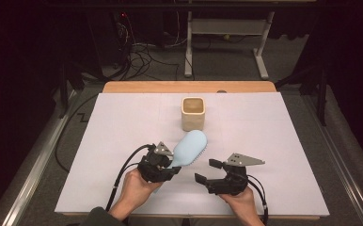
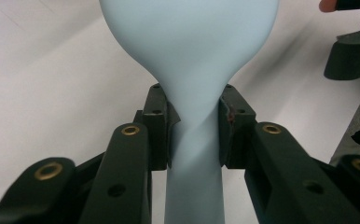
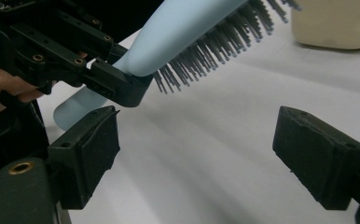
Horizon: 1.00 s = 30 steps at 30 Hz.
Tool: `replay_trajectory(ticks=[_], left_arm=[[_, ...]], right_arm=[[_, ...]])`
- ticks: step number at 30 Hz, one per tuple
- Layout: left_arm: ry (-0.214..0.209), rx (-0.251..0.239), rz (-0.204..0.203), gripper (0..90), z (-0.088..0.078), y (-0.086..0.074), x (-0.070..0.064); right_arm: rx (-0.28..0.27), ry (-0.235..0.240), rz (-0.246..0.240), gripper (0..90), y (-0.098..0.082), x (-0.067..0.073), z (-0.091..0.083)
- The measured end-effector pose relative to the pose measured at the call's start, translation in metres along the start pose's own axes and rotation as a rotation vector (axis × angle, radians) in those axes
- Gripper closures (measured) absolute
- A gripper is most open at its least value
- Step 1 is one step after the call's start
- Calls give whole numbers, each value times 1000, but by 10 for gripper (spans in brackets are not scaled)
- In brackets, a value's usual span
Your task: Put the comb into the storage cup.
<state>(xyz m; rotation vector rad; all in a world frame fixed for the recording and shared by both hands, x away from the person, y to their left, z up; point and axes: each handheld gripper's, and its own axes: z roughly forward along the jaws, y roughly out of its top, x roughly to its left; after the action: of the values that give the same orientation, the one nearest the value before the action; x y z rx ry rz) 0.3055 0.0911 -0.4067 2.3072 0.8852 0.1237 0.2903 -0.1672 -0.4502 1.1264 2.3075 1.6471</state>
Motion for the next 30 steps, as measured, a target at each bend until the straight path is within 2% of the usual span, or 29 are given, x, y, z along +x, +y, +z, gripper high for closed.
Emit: replay_trajectory(ticks=[4, 16, 30], left_arm=[[3, 5, 8, 695, 0, 0, -1], [12, -3, 21, 695, 6, -1, -5], [1, -2, 20, 695, 8, 1, -7]], right_arm=[[-7, 17, 13, 149, 3, 2, 5], [-29, -4, 13, 156, 12, 7, 18], [0, 5, 67, 159, 20, 5, 35]])
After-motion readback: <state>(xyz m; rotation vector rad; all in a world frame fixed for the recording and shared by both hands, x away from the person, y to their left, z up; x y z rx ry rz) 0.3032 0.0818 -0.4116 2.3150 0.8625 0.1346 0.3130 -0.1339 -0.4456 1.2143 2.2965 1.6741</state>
